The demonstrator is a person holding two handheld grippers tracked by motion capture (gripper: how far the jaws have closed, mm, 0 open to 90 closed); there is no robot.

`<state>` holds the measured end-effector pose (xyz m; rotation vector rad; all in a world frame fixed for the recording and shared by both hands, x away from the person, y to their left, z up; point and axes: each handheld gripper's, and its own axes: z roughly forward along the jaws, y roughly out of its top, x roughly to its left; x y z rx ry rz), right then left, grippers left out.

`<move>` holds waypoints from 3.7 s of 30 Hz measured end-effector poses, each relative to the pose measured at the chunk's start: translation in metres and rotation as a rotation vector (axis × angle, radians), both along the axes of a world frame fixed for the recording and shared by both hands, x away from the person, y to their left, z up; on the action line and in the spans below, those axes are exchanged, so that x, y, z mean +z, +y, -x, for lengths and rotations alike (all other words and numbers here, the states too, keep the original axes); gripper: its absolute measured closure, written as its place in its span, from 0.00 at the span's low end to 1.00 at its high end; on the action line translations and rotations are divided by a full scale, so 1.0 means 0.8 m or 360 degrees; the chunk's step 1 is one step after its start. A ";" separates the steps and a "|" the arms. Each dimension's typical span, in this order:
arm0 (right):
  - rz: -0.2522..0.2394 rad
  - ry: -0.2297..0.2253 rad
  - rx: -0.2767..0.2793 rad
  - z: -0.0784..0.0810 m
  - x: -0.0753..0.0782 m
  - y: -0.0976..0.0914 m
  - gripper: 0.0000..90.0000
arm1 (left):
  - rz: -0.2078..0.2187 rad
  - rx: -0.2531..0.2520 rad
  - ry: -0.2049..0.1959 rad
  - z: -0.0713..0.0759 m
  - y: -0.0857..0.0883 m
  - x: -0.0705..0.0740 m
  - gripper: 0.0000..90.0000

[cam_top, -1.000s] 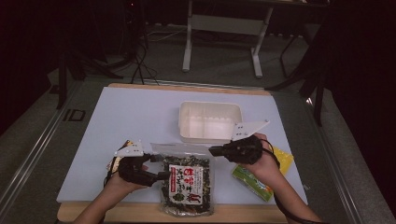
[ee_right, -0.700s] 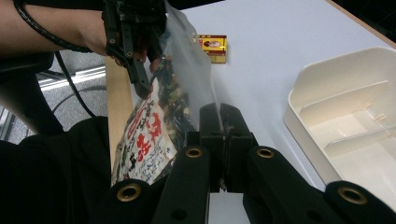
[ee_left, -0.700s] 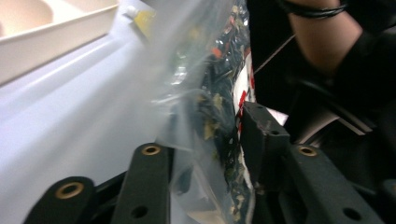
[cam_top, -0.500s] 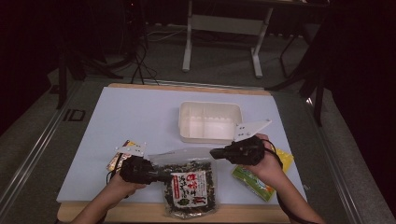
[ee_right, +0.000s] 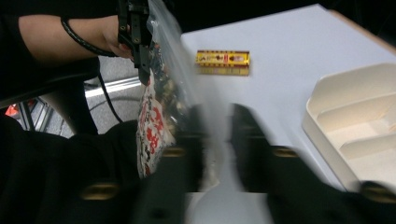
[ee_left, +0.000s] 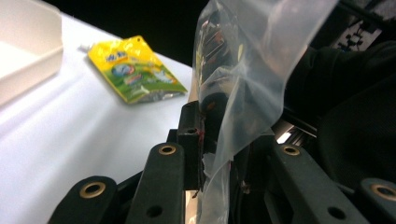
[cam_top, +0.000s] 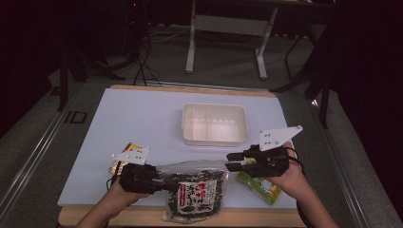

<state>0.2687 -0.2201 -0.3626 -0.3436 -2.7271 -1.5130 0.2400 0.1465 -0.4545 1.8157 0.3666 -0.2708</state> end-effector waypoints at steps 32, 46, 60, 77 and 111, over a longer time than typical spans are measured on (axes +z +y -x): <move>-0.0113 0.0161 0.0266 -0.017 -0.031 0.013 0.82 | 0.0229 -0.0049 -0.0241 -0.036 -0.011 0.048 0.82; -0.0189 0.0156 0.0227 -0.016 -0.021 0.004 0.86 | 0.0219 0.0116 -0.0298 -0.045 -0.010 0.036 0.41; -0.0249 -0.0098 -0.0316 -0.030 0.015 -0.027 0.86 | 0.0097 0.0586 -0.0466 -0.025 -0.001 0.028 0.01; -0.0306 -0.0201 -0.0863 -0.094 0.006 -0.024 0.86 | -0.0080 0.0801 -0.0497 0.011 0.008 -0.023 0.01; -0.0197 -0.0095 -0.1009 -0.166 -0.069 -0.019 0.86 | -0.0052 0.0826 -0.0401 0.015 0.013 -0.055 0.01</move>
